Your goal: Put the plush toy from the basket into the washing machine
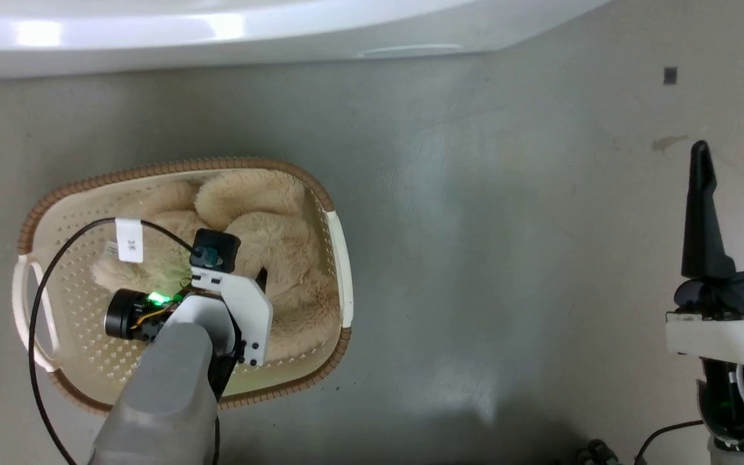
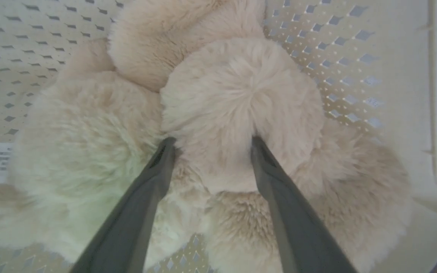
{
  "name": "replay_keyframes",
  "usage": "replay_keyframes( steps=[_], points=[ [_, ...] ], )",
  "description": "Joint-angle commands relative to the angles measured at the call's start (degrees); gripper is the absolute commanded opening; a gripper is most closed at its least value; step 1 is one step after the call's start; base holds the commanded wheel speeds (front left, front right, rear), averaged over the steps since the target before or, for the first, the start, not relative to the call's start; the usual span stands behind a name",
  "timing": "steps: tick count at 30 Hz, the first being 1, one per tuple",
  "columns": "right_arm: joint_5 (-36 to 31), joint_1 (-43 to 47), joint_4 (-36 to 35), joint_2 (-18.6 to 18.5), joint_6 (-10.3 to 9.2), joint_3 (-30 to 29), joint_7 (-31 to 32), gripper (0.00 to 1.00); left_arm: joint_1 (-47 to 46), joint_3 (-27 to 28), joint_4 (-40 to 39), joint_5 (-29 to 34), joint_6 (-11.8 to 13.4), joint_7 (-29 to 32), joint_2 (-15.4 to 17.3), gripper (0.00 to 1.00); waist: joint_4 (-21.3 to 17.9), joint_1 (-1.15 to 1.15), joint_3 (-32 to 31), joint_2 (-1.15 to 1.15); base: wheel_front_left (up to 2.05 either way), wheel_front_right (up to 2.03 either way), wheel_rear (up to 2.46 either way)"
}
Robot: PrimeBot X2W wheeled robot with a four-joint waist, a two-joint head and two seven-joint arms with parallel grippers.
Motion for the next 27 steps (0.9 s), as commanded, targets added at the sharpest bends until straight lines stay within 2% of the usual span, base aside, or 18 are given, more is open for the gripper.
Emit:
replay_keyframes(
  steps=[1,11,12,13,22,27],
  points=[
    [0.56,-1.67,-0.74,0.00,-0.04,-0.33,-0.70,1.00,-2.18,-0.58,2.04,-0.51,0.03,0.33,0.19,1.00,-0.04,-0.01,1.89,0.00,0.00,0.00,0.00],
    [1.78,-3.84,-1.63,0.00,-0.04,-0.88,-1.90,1.00,-6.62,-3.51,7.93,-1.02,-0.54,0.54,0.60,1.00,-0.03,-0.01,6.30,0.00,0.00,0.00,0.00],
    [1.93,-4.07,-1.71,0.00,-0.04,-0.87,-2.01,1.00,-7.02,-3.88,8.52,-1.02,-0.72,0.68,0.69,0.60,-0.08,-0.01,6.65,0.00,0.00,0.00,0.00],
    [2.25,-4.52,-1.87,0.00,-0.05,-0.98,-2.25,1.00,-7.92,-4.86,9.70,-0.73,-0.89,0.26,0.98,0.00,-0.15,-0.01,7.23,0.00,0.00,0.00,0.00],
    [3.49,-6.00,-1.59,0.00,-0.05,-1.40,-3.20,1.00,-10.05,-6.77,14.39,-1.77,-1.21,-1.77,1.55,0.00,-0.53,-0.01,7.16,0.00,0.00,0.00,0.00],
    [4.22,-6.55,-1.41,0.00,-0.05,-1.42,-3.80,1.00,-10.65,-7.44,17.33,-3.16,-1.51,-3.63,1.12,0.00,-0.49,-0.01,5.00,0.00,0.00,0.00,0.00]
  ],
)
